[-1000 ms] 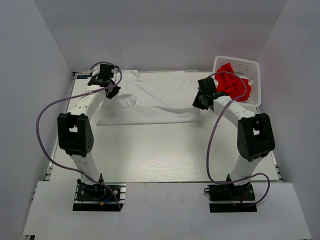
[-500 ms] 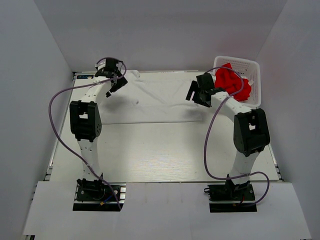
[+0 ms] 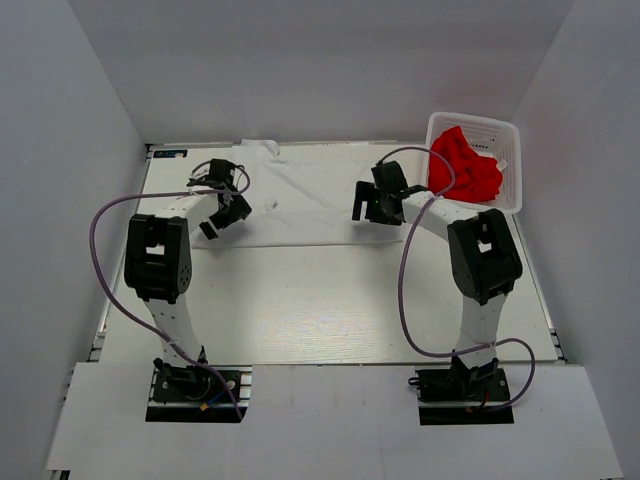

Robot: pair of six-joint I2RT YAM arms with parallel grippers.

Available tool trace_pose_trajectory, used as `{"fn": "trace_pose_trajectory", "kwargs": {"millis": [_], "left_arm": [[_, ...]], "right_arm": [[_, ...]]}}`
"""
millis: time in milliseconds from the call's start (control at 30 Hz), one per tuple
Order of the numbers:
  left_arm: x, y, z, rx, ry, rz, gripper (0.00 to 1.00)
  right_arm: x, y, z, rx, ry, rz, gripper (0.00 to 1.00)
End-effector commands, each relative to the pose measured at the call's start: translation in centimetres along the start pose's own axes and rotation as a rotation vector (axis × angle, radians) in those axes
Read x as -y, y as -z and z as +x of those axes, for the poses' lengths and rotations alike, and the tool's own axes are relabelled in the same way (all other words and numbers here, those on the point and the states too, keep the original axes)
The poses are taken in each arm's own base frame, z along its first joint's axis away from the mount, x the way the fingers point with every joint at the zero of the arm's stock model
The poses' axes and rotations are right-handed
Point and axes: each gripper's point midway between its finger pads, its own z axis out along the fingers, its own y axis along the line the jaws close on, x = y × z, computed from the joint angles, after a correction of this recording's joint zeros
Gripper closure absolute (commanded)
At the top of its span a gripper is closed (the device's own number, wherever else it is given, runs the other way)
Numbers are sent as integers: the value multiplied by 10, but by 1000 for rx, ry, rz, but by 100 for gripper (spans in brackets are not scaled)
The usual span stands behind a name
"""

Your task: Fold and stack the t-shirts

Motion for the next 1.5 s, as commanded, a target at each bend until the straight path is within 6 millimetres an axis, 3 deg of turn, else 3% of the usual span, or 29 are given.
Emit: {"fn": "trace_pose_trajectory", "kwargs": {"millis": [0, 133, 267, 300, 333, 367, 400, 433, 467, 500, 600, 700, 733, 800, 833, 933, 967, 1000, 1067, 1100, 1133, 1167, 1200, 1233, 1267, 1333, 1367, 1400, 1467], "left_arm": [[10, 6, -13, 46, 29, 50, 0], [-10, -14, 22, -49, -5, -20, 0], [-55, -17, 64, -144, -24, -166, 0], [-63, -10, 68, -149, -20, -185, 0], [-70, -6, 76, -157, -27, -207, 0], [-89, -2, 97, -200, -24, -252, 0], [-90, 9, 99, -186, -17, -236, 0], [-98, 15, 107, -201, -20, -239, 0], [-109, 20, 130, -258, -13, -231, 0], [-115, 26, 134, -256, -12, -229, 0], [-131, 56, 135, -229, 12, -233, 0], [-128, 83, 112, -151, 35, -188, 0], [-114, 94, 91, -95, 61, -131, 0], [-95, 104, 71, -52, 76, -63, 0], [-79, 114, 50, -4, 87, 1, 0], [-44, 125, 2, 126, 76, 108, 0], [-40, 125, -12, 152, 76, 119, 0], [-21, 134, -36, 205, 54, 173, 0], [-6, 116, -53, 226, 18, 150, 0], [12, 124, -78, 270, -8, 189, 0], [22, 119, -88, 282, -26, 194, 0], [41, 106, -108, 300, -35, 184, 0], [49, 97, -114, 292, -48, 176, 0], [55, 87, -118, 278, -83, 159, 0], [71, 67, -136, 281, -90, 152, 0], [82, 46, -141, 253, -147, 124, 0], [98, 58, -169, 315, -138, 152, 0], [102, 21, -160, 276, -198, 118, 0], [122, 18, -174, 310, -224, 169, 0]], "right_arm": [[-4, -8, 1, -24, 24, -20, 10], [6, -14, 29, -78, 40, 12, 10], [15, -7, 57, -117, 63, 60, 10], [24, -3, 76, -151, 69, 81, 10], [24, 3, 80, -148, 71, 90, 10], [20, 10, 81, -137, 67, 82, 10], [32, 14, 108, -188, 68, 107, 10], [26, 24, 110, -179, 51, 94, 10], [20, 34, 109, -158, 56, 72, 10], [26, 40, 124, -186, 59, 83, 10], [21, 65, 138, -183, 88, 56, 10], [7, 85, 129, -132, 106, 9, 10], [0, 92, 116, -86, 109, -10, 10], [-6, 95, 102, -35, 125, -27, 10], [-16, 99, 80, 25, 122, -50, 10], [-22, 100, 35, 130, 124, 5, 10], [-17, 100, 23, 169, 123, 52, 10], [-14, 94, 10, 202, 121, 89, 10], [-22, 99, -22, 262, 148, 94, 10], [-13, 86, -19, 227, 160, 144, 10], [-11, 84, -24, 226, 164, 158, 10], [-19, 92, -45, 247, 158, 153, 10], [-12, 79, -45, 221, 152, 178, 10], [-15, 80, -52, 231, 143, 168, 10], [-15, 81, -64, 248, 130, 161, 10], [-14, 71, -68, 222, 136, 132, 10], [-10, 66, -73, 199, 140, 133, 10], [0, 56, -71, 164, 147, 157, 10], [3, 53, -89, 167, 138, 162, 10]]}}
